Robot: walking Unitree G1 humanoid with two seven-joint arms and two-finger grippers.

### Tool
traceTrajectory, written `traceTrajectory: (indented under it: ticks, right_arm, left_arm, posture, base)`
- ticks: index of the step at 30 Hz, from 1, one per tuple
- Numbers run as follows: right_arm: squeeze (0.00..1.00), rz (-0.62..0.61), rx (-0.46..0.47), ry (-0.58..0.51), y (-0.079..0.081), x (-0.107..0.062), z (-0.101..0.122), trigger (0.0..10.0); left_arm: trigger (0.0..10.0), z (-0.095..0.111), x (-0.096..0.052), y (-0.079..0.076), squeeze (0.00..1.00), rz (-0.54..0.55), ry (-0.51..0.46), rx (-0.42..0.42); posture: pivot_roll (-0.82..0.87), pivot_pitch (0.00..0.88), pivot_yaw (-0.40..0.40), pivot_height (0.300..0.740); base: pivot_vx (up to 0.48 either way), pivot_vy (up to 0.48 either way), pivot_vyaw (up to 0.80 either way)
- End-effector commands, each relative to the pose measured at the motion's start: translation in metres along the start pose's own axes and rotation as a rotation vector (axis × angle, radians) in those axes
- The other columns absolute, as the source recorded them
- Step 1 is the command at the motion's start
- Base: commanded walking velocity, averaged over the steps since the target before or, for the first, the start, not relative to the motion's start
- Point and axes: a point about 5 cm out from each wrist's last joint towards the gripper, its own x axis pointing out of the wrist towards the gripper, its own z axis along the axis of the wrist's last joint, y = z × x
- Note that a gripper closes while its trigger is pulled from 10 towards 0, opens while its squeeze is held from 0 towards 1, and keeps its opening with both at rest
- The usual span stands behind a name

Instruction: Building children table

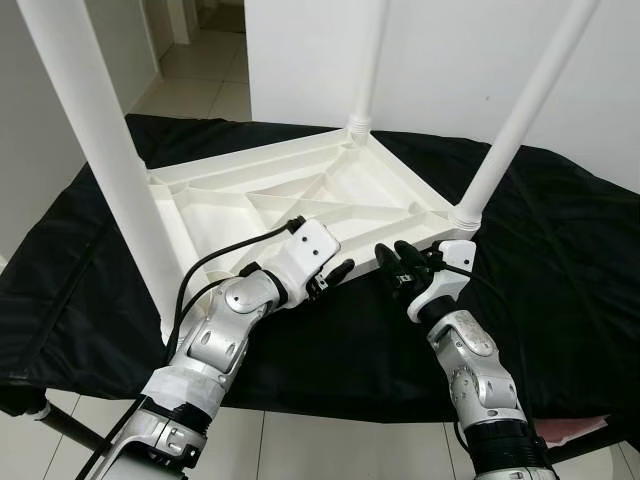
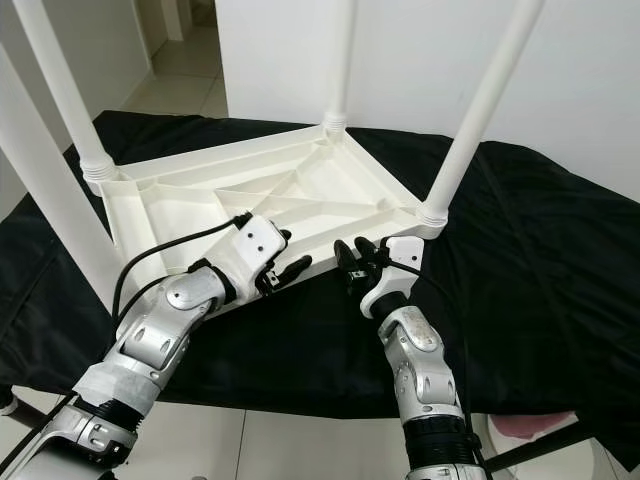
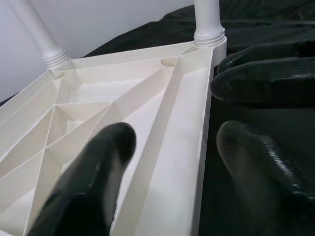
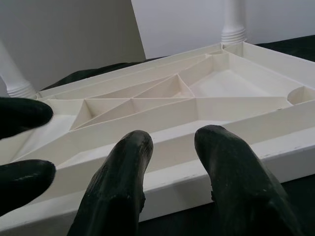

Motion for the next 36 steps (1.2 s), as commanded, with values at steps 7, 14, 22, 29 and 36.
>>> traceTrajectory:
  ticks: [7,14,22,29,36]
  right_arm:
    - [0.00,-0.003,0.001,0.012,-0.002,-0.003,-0.004,10.0]
    - [0.00,0.009,-0.003,0.024,0.000,-0.003,-0.007,10.0]
    - [0.00,0.025,-0.003,0.033,0.003,-0.001,-0.011,10.0]
    - [0.00,0.037,0.000,0.038,0.006,0.004,-0.013,10.0]
    - [0.00,0.038,0.007,0.044,0.007,0.004,-0.017,10.0]
  left_arm:
    - [10.0,-0.007,-0.020,-0.006,0.00,0.004,-0.044,-0.131]
    - [10.0,-0.005,-0.048,-0.020,0.00,-0.074,-0.135,-0.250]
    - [10.0,-0.002,-0.078,-0.016,0.00,-0.101,-0.170,-0.329]
    - [10.0,-0.006,-0.125,-0.003,0.00,-0.184,-0.144,-0.341]
    - [10.0,-0.005,-0.147,0.003,0.00,-0.256,-0.104,-0.354]
  posture:
    - [0.08,0.072,-0.036,0.740]
    - [0.10,0.071,-0.042,0.740]
    - [0.12,0.068,-0.047,0.740]
    - [0.15,0.053,-0.045,0.740]
    - [0.16,0.048,-0.045,0.740]
  base:
    - [0.000,0.000,0.00]
    - [0.000,0.000,0.00]
    - [0.000,0.000,0.00]
    - [0.000,0.000,0.00]
    - [0.000,0.000,0.00]
